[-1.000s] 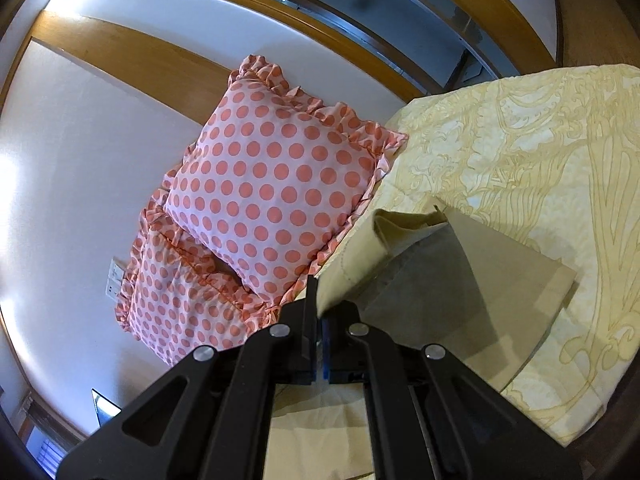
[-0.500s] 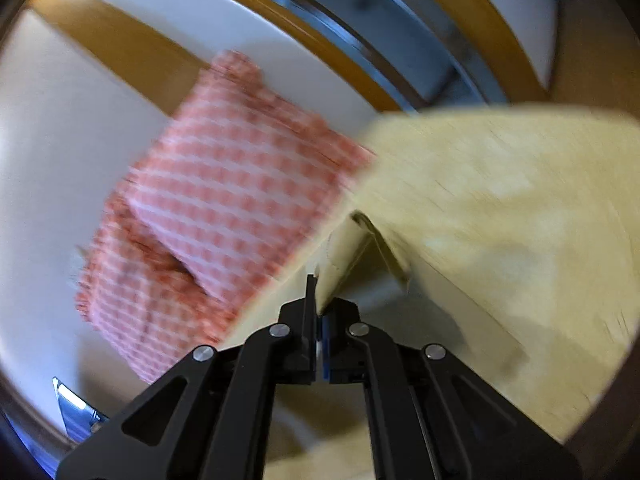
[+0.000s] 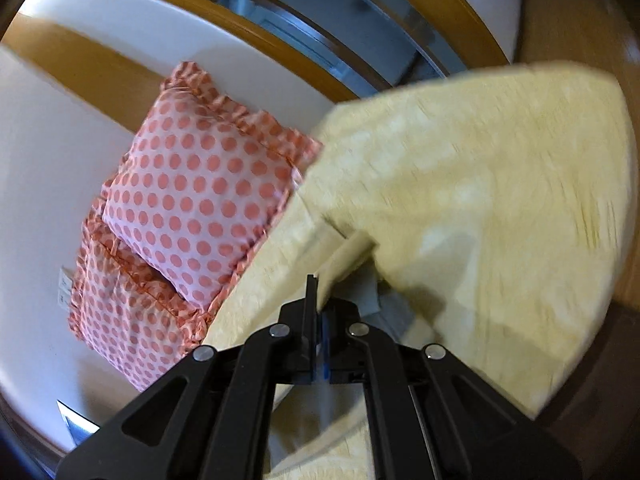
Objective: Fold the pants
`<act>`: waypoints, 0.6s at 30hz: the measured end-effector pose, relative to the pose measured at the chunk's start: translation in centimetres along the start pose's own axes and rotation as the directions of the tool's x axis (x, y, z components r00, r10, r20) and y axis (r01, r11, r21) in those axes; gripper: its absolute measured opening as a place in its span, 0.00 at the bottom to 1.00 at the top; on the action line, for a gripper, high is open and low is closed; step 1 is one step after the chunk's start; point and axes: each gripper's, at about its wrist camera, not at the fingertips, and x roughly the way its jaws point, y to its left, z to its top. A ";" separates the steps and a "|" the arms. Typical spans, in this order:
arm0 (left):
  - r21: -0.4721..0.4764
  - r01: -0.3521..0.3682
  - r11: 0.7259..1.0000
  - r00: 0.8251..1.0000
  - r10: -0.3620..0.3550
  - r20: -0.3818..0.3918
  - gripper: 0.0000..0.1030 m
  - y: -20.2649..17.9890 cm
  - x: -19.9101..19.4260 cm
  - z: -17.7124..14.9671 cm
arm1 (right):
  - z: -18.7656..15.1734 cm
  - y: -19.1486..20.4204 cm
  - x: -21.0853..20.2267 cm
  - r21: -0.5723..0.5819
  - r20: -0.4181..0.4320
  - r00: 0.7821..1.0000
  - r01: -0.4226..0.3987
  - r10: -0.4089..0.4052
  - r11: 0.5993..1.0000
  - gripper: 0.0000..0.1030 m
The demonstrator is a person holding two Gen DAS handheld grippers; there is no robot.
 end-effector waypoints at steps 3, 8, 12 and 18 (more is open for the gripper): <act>0.012 0.007 1.000 1.000 -0.007 0.001 0.09 -0.1 0.2 -0.2 | 0.5 0.3 1.0 -0.051 -0.054 0.994 0.095 -0.098 0.994 0.01; 0.016 0.021 1.000 1.000 -0.021 0.006 0.09 0.3 0.1 -0.4 | -0.9 -1.5 0.4 -0.033 -0.067 0.987 0.144 -0.146 0.989 0.01; 0.052 0.008 0.999 1.000 -0.008 0.002 0.09 0.1 -0.2 -0.5 | -1.5 -0.6 0.0 -0.124 -0.056 0.974 0.212 -0.220 0.969 0.09; 0.095 -0.048 0.994 0.998 0.044 0.040 0.34 0.0 -2.8 -1.5 | -0.8 3.0 -3.1 -0.268 0.136 0.947 0.317 -0.289 0.910 0.55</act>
